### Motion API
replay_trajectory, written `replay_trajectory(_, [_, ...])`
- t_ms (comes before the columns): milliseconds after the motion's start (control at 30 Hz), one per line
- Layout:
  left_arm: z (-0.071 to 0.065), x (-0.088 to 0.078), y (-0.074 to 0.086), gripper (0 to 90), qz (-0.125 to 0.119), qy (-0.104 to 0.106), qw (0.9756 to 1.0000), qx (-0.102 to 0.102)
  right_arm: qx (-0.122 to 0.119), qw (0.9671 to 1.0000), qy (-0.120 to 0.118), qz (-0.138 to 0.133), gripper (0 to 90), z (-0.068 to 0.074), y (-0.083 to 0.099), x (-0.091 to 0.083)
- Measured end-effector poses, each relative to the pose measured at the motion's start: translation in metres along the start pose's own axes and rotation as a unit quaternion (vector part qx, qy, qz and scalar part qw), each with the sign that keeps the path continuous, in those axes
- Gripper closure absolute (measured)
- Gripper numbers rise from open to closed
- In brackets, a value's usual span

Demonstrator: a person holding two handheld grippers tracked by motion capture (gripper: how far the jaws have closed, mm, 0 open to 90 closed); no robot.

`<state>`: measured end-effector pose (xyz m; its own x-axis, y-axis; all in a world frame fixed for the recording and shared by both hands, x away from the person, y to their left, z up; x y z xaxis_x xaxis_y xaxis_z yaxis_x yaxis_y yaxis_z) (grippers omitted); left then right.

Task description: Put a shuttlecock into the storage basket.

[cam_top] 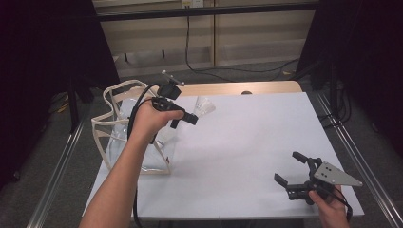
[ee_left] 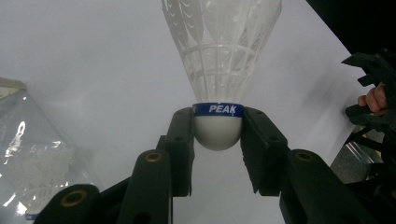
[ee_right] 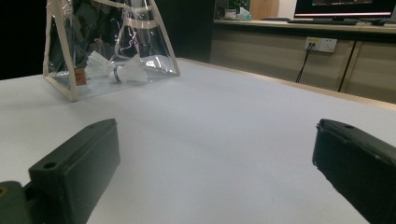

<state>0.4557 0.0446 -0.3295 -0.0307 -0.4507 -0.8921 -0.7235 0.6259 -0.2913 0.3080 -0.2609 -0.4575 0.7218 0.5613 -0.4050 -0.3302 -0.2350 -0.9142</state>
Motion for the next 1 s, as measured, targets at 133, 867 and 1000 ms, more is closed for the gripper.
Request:
replay_trajectory(133, [0.001,-0.006,0.001,65.6,0.0,-0.002,1.0,-0.001,0.001,1.0,0.0,0.0,0.7,0.0,0.0,0.0])
replay_trajectory(867, [0.002,-0.03,0.003,65.6,-0.001,-0.013,0.9999,0.003,0.001,1.0,0.0,0.0,0.7,0.001,0.0,0.001])
replay_trajectory(1000, [0.002,-0.035,0.003,65.6,-0.003,-0.016,0.9999,0.001,0.0,1.0,0.001,0.0,0.8,0.0,0.0,0.0])
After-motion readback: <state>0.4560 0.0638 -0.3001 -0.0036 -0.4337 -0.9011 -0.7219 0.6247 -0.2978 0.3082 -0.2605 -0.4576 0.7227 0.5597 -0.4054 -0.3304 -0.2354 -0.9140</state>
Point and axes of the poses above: each handheld gripper's, and its own axes: x roughly forward along the jaws, y roughly out of its underside, z roughly to its left, the point moved 8 cm from there along x, roughly forward along the jaws, and after that the axes turned 15 degrees about z, right-handed, at the moved point
